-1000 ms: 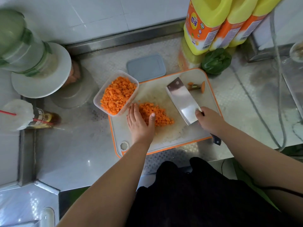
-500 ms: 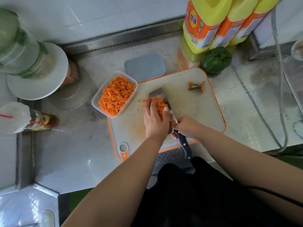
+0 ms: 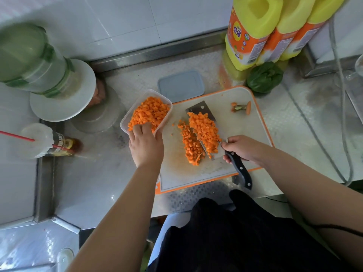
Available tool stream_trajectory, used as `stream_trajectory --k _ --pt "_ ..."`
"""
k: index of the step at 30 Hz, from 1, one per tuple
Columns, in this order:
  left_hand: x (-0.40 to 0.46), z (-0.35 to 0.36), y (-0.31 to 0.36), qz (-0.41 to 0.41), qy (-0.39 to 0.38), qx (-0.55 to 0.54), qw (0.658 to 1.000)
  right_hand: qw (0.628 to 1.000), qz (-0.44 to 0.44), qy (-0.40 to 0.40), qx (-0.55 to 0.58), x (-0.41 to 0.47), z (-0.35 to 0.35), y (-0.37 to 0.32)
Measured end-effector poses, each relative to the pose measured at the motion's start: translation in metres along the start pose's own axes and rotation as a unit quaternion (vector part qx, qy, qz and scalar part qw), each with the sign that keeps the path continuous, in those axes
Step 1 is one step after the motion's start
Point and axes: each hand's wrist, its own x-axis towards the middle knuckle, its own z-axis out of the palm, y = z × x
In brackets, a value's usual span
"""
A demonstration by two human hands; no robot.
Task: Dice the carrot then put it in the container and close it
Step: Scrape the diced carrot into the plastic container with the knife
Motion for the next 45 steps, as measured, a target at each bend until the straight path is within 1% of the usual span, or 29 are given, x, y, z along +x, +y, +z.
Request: stream_trajectory --k 1,4,8,9,10,11,12,13,14,15,16,17,18,20,21,24,27,30,33,36,38,40,41,43,44,45 --pt "0.003 -0.002 -0.003 0.002 -0.026 0.012 1.000 1.000 -0.003 -0.002 0.003 0.000 0.000 0.000" --pt "0.006 -0.008 -0.001 0.012 -0.060 0.024 0.998 1.000 -0.011 -0.010 0.026 -0.002 -0.001 -0.002" --pt "0.001 -0.007 0.015 -0.016 -0.109 -0.011 0.994 0.999 -0.017 -0.028 0.042 -0.007 -0.002 -0.011" --pt "-0.001 -0.006 0.019 -0.026 -0.116 -0.036 0.992 0.998 -0.018 -0.034 0.045 -0.008 -0.002 -0.015" --pt "-0.005 -0.006 0.023 -0.038 -0.105 -0.072 0.991 0.998 -0.020 -0.039 0.044 -0.008 -0.001 -0.018" --pt "-0.008 -0.008 0.025 -0.044 -0.071 -0.118 0.989 0.998 -0.021 -0.043 0.038 -0.008 0.000 -0.022" --pt "-0.011 -0.012 0.027 -0.022 0.000 -0.159 0.987 0.998 -0.024 -0.045 0.031 -0.007 0.001 -0.027" --pt "-0.015 -0.016 0.029 0.035 0.076 -0.184 0.979 0.998 -0.025 -0.047 0.024 -0.006 0.003 -0.033" --pt "-0.018 -0.020 0.030 0.119 0.129 -0.195 0.965 0.998 -0.027 -0.052 0.019 -0.005 0.007 -0.039" --pt "-0.019 -0.021 0.032 0.212 0.142 -0.192 0.948 0.998 -0.028 -0.059 0.011 -0.004 0.011 -0.045" --pt "-0.018 -0.021 0.034 0.286 0.124 -0.172 0.935 0.997 -0.030 -0.067 0.004 -0.002 0.015 -0.052" --pt "-0.015 -0.019 0.036 0.336 0.095 -0.140 0.927 0.997 -0.030 -0.074 0.000 0.000 0.020 -0.058" --pt "-0.013 -0.016 0.038 0.361 0.066 -0.104 0.924 0.996 -0.030 -0.080 -0.003 0.002 0.026 -0.064" --pt "-0.006 -0.008 0.036 0.372 0.019 -0.057 0.926 0.996 -0.034 -0.082 -0.018 0.006 0.035 -0.075" --pt "-0.003 -0.004 0.034 0.376 0.005 -0.051 0.925 0.996 -0.038 -0.078 -0.028 0.008 0.037 -0.079" --pt "0.008 0.001 0.025 0.391 -0.010 -0.052 0.919 0.996 -0.038 -0.067 -0.051 0.012 0.041 -0.088" --pt "0.017 0.004 0.021 0.385 -0.018 -0.055 0.921 0.995 -0.040 -0.062 -0.074 0.014 0.045 -0.091" --pt "0.026 0.009 0.018 0.360 -0.017 -0.066 0.931 0.996 -0.030 -0.047 -0.063 0.015 0.047 -0.090" --pt "0.034 0.007 0.012 0.287 -0.011 -0.083 0.954 0.997 -0.029 -0.043 -0.050 0.011 0.043 -0.087" --pt "0.038 0.003 0.003 0.201 0.029 -0.058 0.977 0.996 -0.047 -0.043 -0.056 0.002 0.038 -0.083" --pt "0.036 0.001 -0.003 0.142 0.021 -0.047 0.988 0.995 -0.061 -0.034 -0.076 -0.007 0.034 -0.083" --pt "0.031 -0.001 -0.007 0.097 0.012 -0.040 0.994 0.992 -0.079 -0.023 -0.095 -0.017 0.030 -0.083" --pt "0.028 -0.002 -0.009 0.081 0.018 -0.038 0.996 0.990 -0.088 -0.018 -0.107 -0.022 0.029 -0.083" --pt "0.022 -0.004 -0.011 0.080 0.052 -0.049 0.994 0.986 -0.099 -0.006 -0.134 -0.029 0.026 -0.083" --pt "0.018 -0.005 -0.010 0.103 0.069 -0.060 0.990 0.984 -0.102 -0.001 -0.149 -0.031 0.025 -0.082" --pt "0.016 -0.006 -0.007 0.147 0.075 -0.066 0.984 0.981 -0.103 0.003 -0.164 -0.033 0.025 -0.082"
